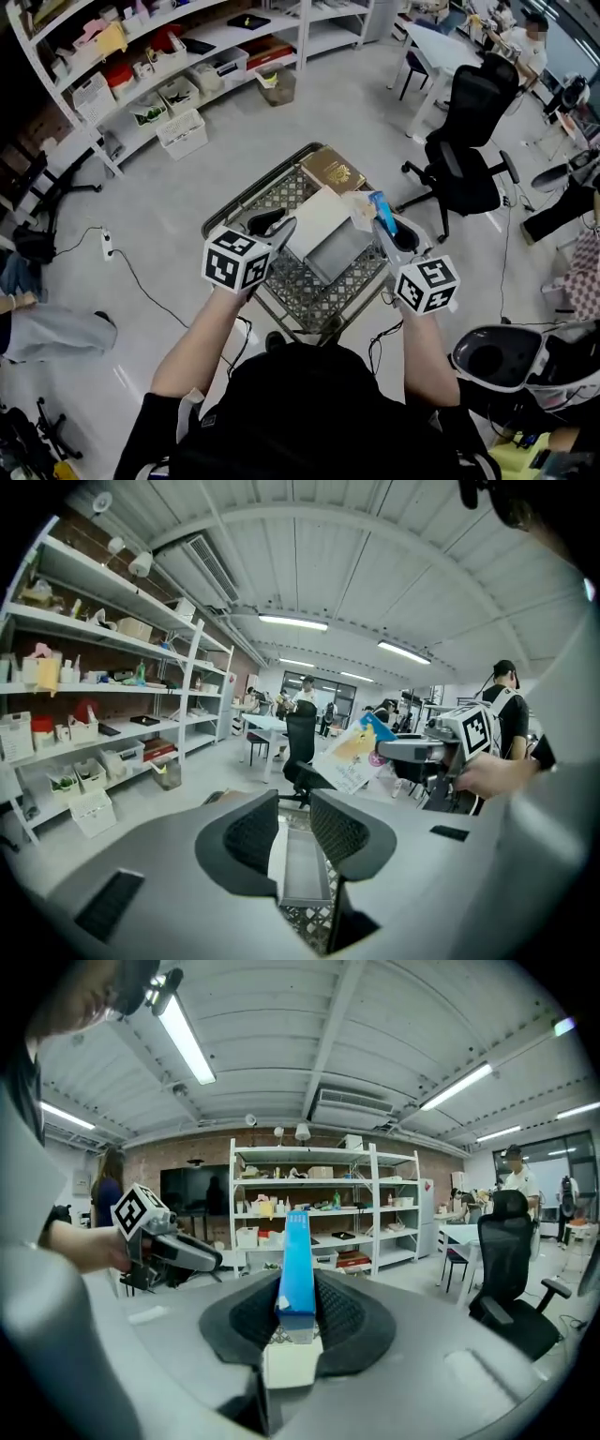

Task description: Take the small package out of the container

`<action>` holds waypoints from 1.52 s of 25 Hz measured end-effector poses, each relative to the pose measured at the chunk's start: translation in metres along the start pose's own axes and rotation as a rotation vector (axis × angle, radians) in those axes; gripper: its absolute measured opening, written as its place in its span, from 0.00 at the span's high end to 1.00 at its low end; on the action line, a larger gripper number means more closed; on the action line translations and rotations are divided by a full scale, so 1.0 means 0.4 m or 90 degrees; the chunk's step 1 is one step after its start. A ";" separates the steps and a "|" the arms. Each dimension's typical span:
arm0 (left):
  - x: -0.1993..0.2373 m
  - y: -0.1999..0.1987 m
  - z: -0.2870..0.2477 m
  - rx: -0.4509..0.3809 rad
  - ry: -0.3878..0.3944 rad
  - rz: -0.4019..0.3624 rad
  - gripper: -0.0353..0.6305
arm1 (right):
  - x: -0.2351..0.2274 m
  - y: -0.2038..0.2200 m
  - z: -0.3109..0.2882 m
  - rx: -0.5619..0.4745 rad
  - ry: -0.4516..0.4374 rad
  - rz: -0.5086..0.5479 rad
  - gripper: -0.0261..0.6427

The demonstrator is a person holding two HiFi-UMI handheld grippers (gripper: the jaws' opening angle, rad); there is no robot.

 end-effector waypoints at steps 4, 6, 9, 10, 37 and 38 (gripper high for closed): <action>0.061 -0.006 0.094 -0.032 -0.028 0.022 0.79 | 0.020 -0.053 0.080 -0.058 0.015 -0.039 0.83; 0.087 -0.003 0.139 -0.047 -0.043 0.031 0.80 | 0.033 -0.070 0.119 -0.092 0.001 -0.072 0.83; 0.112 -0.004 0.202 -0.072 -0.068 0.038 0.80 | 0.052 -0.086 0.169 -0.125 -0.014 -0.094 0.83; 0.117 -0.007 0.222 -0.082 -0.077 0.036 0.80 | 0.055 -0.090 0.182 -0.131 -0.013 -0.093 0.83; 0.098 -0.091 0.252 -0.138 -0.194 0.048 0.83 | -0.105 -0.124 0.288 -0.215 -0.024 -0.098 0.84; 0.098 -0.091 0.250 -0.138 -0.194 0.048 0.83 | -0.106 -0.120 0.287 -0.214 -0.026 -0.100 0.84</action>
Point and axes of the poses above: the fingertips, and each gripper's own axes: z backward along the fingers, x to its left, y out of its underside, the point moved 1 cm from there along z, backward along the fingers, and after that the axes turned 14 degrees about x, right-handed, at the moved point
